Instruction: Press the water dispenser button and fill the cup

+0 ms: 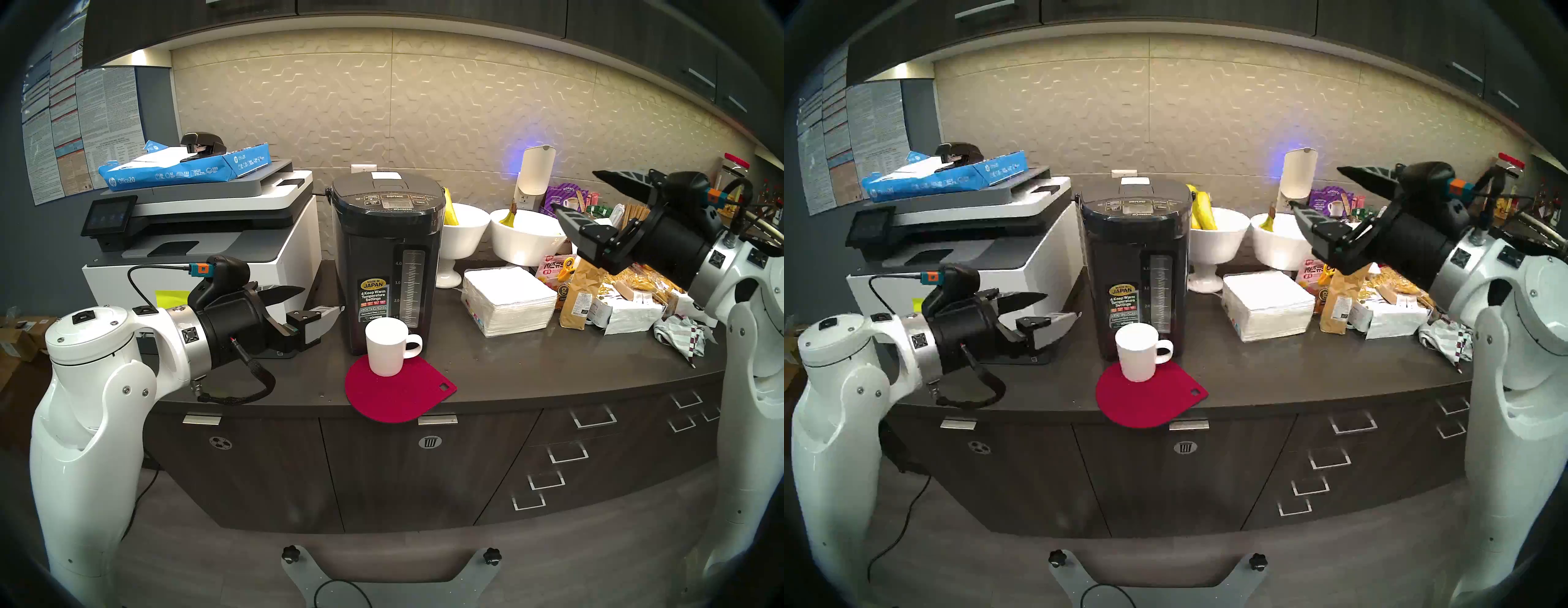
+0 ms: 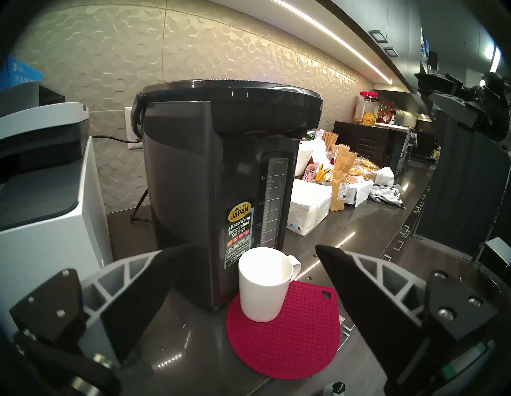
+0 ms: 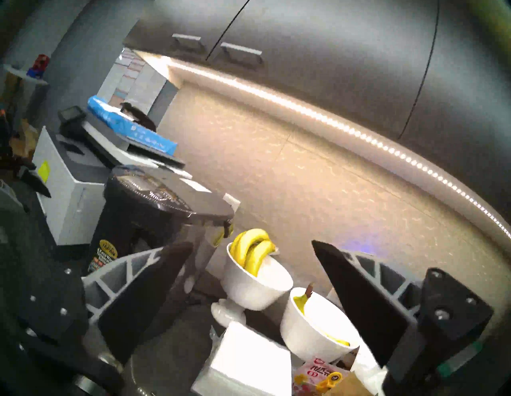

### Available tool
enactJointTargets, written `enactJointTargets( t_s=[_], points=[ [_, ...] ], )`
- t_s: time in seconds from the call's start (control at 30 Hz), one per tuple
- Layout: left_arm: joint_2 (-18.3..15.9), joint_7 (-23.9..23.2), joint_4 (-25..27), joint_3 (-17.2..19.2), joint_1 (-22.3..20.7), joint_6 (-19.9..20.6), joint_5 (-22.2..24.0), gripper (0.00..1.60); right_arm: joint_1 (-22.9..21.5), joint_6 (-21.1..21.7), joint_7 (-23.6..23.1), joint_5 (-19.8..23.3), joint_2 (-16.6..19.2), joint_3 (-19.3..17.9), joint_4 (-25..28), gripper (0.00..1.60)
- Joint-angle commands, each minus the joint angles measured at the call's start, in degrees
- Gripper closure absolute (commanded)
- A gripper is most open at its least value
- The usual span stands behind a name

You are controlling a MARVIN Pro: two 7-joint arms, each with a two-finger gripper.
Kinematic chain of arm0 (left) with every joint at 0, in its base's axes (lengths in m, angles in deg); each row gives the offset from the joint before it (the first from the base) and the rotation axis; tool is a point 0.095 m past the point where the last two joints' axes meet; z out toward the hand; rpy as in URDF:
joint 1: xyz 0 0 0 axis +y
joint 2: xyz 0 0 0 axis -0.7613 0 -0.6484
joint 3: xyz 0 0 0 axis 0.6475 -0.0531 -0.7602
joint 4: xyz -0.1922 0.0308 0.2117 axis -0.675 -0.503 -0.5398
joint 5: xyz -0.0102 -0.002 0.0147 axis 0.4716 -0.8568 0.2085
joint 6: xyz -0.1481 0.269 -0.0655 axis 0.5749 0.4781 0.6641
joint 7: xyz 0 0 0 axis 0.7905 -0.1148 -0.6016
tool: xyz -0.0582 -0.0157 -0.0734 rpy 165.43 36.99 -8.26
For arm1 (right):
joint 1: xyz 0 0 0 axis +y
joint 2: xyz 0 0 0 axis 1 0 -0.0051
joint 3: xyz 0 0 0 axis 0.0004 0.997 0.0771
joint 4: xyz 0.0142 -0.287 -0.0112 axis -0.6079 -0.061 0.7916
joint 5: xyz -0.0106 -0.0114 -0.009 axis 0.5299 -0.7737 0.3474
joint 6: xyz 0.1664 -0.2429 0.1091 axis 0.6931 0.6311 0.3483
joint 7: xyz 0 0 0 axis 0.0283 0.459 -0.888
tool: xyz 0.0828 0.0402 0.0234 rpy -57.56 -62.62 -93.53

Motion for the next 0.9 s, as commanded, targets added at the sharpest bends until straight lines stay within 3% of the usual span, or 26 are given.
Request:
enactJointTargets(
  t_s=[0.0,0.53,0.87],
  points=[
    [-0.03,-0.05,0.57,-0.01,-0.08,-0.05,0.02,0.0,-6.49,1.82,-3.0,-2.88,6.55,3.97,-0.48,0.0],
    [-0.03,-0.05,0.57,-0.01,-0.08,-0.05,0.02,0.0,-14.91,1.88,-6.5,0.44,16.23,6.23,-4.66,0.0],
    [-0.03,-0.05,0.57,-0.01,-0.08,-0.05,0.02,0.0,-20.87,-0.65,-3.54,1.31,18.15,14.29,-9.09,0.0]
  ],
)
